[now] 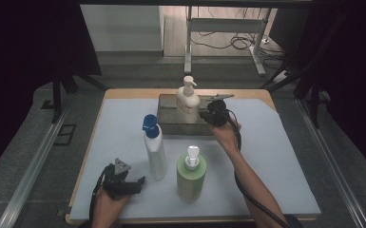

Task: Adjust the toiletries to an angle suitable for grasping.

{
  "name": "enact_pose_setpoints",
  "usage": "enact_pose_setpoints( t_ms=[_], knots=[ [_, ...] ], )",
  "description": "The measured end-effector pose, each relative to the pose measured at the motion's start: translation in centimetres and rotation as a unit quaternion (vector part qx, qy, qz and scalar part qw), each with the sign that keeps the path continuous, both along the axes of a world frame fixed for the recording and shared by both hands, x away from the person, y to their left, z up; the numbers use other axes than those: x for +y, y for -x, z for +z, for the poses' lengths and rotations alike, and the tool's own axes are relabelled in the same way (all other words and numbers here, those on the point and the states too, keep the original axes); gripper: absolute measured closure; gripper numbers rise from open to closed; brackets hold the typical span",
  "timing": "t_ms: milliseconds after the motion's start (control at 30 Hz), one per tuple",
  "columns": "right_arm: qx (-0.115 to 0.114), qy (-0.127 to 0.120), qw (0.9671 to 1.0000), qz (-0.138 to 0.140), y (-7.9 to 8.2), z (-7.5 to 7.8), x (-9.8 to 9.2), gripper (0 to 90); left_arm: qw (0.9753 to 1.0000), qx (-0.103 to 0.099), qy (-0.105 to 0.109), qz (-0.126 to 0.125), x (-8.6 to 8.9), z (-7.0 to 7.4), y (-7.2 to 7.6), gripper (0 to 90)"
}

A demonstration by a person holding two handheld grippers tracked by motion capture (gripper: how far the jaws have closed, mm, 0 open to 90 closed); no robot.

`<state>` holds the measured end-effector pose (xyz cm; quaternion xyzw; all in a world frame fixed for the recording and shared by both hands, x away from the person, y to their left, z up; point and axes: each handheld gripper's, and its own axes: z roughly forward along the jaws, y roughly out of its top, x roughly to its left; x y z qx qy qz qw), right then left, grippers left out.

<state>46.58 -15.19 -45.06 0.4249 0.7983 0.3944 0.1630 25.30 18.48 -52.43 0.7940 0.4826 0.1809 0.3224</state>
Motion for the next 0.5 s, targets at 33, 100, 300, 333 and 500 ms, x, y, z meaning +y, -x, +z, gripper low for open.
enact_pose_setpoints(
  t_ms=[33, 100, 300, 333, 500],
  knots=[
    [0.003, 0.001, 1.0000, 0.001, -0.02, -0.13, 0.11, 89.8, 1.0000, -0.001, 0.000, 0.000, 0.00, -0.01, 0.00, 12.3],
    [0.003, 0.005, 1.0000, 0.000, -0.04, -0.40, 0.37, 89.8, 1.0000, 0.000, 0.000, 0.000, 0.00, 0.00, 0.00, 12.4],
    [0.007, 0.012, 0.9999, -0.003, -0.17, -0.87, 0.63, 89.8, 1.0000, -0.001, 0.000, 0.000, 0.01, -0.01, -0.02, 12.3],
    [0.008, 0.012, 0.9999, -0.003, -0.18, -0.89, 0.70, 89.8, 1.0000, -0.001, 0.000, 0.000, 0.01, -0.01, -0.02, 12.3],
    [0.007, 0.017, 0.9998, -0.006, -0.17, -0.98, 0.99, 89.7, 1.0000, -0.001, 0.000, 0.000, 0.01, 0.00, -0.02, 12.3]
  ],
)
